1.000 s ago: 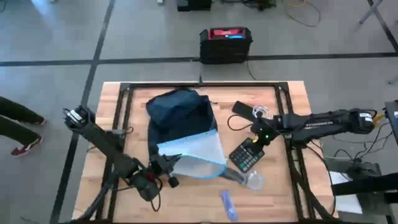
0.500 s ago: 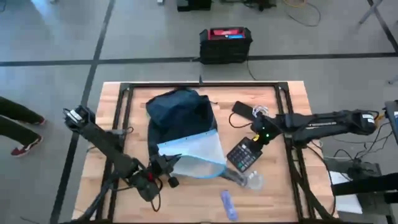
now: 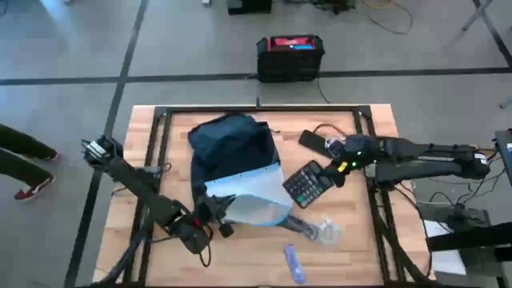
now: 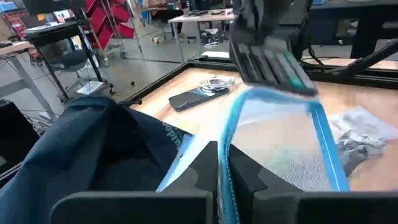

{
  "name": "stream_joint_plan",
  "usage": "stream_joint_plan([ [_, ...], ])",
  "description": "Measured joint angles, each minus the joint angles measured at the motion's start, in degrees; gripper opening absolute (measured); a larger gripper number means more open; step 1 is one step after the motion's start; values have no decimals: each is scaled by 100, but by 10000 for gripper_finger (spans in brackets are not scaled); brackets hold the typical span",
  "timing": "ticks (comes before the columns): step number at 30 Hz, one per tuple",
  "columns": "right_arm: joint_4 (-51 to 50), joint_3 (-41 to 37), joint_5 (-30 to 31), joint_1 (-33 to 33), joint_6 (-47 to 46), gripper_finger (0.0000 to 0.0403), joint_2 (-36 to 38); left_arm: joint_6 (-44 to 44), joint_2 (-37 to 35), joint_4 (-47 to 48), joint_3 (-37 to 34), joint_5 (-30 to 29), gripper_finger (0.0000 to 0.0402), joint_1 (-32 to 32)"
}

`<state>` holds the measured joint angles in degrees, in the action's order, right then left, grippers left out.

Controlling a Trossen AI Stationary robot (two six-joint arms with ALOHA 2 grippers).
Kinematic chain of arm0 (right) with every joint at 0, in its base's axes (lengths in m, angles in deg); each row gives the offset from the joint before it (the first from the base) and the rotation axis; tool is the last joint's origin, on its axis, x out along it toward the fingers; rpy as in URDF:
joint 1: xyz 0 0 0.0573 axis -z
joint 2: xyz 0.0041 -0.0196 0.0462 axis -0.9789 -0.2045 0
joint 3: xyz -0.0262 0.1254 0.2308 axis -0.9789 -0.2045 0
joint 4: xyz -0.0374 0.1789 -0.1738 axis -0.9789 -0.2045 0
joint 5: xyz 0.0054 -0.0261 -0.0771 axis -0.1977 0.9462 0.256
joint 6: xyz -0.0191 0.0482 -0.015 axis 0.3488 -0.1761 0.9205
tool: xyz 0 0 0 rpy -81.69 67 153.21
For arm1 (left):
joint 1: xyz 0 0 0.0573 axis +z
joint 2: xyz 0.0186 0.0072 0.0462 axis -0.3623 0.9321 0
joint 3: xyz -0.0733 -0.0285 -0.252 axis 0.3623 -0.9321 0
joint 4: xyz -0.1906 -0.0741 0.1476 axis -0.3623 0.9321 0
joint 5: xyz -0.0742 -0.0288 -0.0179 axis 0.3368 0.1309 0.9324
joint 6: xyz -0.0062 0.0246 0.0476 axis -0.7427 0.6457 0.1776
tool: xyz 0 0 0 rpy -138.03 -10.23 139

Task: Unpack backpack
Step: Put the black calculator into the white zip bag

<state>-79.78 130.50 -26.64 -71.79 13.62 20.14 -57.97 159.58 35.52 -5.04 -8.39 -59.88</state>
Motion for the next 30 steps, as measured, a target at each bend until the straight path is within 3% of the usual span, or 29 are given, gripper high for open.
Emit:
stream_joint_plan([
  [5,100,605,1037,-743,588,15,-42,-61,-17,-24,0,156,0,357],
  [8,345,673,1849,-1423,782,14,-216,107,-58,-64,0,538,0,654],
  [17,1532,673,4511,-3251,1381,14,-1501,286,-141,-116,0,1801,0,1388],
  [21,2102,673,5335,-3537,1631,14,-2266,387,-196,-182,0,2175,0,1496],
  [25,2757,673,5496,-3581,1841,14,-3137,420,-326,-220,32,2419,0,1494],
  [30,3723,684,6135,-3579,2326,14,-4195,435,-447,-220,128,2652,0,1416],
])
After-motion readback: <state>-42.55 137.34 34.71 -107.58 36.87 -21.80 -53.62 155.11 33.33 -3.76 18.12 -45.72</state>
